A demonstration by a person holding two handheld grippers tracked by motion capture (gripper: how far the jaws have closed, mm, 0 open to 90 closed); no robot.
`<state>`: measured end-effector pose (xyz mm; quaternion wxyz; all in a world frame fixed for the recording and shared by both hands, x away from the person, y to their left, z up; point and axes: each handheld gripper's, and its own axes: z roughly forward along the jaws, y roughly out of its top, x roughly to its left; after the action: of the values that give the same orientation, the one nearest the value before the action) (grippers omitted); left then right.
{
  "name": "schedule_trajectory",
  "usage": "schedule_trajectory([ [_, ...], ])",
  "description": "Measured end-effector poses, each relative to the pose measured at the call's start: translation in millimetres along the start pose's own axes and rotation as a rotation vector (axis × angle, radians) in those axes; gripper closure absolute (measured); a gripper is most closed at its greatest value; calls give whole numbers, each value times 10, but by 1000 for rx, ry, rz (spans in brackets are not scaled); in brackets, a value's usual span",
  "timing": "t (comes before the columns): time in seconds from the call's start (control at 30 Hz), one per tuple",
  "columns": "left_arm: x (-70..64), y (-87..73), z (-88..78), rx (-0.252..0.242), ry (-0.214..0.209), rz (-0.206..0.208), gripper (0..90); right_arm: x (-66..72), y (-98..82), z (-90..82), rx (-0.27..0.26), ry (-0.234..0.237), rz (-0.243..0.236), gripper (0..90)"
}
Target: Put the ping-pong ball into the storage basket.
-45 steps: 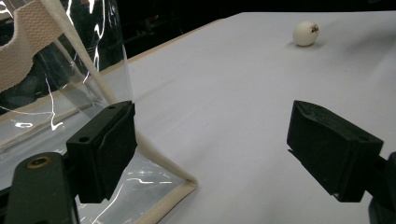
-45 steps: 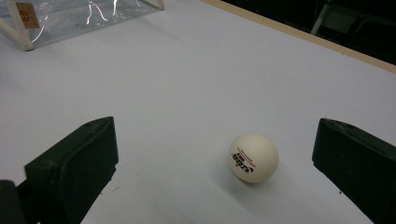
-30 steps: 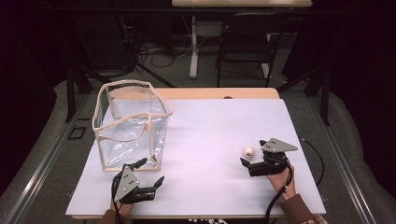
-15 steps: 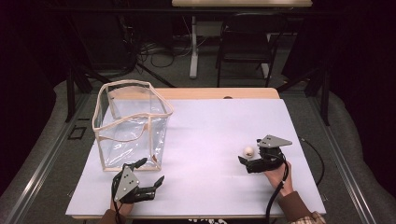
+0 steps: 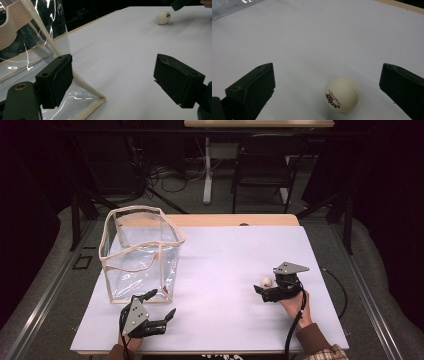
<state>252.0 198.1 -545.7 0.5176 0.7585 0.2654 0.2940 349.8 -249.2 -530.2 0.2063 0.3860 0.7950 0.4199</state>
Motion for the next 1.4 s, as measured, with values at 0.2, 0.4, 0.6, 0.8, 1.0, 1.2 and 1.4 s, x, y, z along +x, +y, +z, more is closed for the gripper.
schedule_trajectory([
  [0.2, 0, 0, 1, 1, 0, 1, 159, -27, -14, 44, 11, 5, 16, 0],
  [0.4, 2, 0, 0, 0, 0, -1, 159, -47, -32, 89, 22, 9, 28, 0],
  [0.6, 4, 1, -2, 0, 0, 2, 159, -58, -57, 111, 35, -3, 32, 38],
  [0.8, 5, 1, -3, 0, -2, 2, 159, -60, -71, 121, 42, -18, 39, 116],
  [1.0, 4, 2, -5, -2, 0, 3, 159, -60, -71, 121, 42, -18, 39, 133],
  [1.2, 5, 2, -6, -3, 1, 3, 159, -71, -99, 154, 90, -54, 49, 298],
  [1.4, 5, 2, -5, -2, 2, 4, 159, -65, -103, 167, 107, -57, 44, 358],
])
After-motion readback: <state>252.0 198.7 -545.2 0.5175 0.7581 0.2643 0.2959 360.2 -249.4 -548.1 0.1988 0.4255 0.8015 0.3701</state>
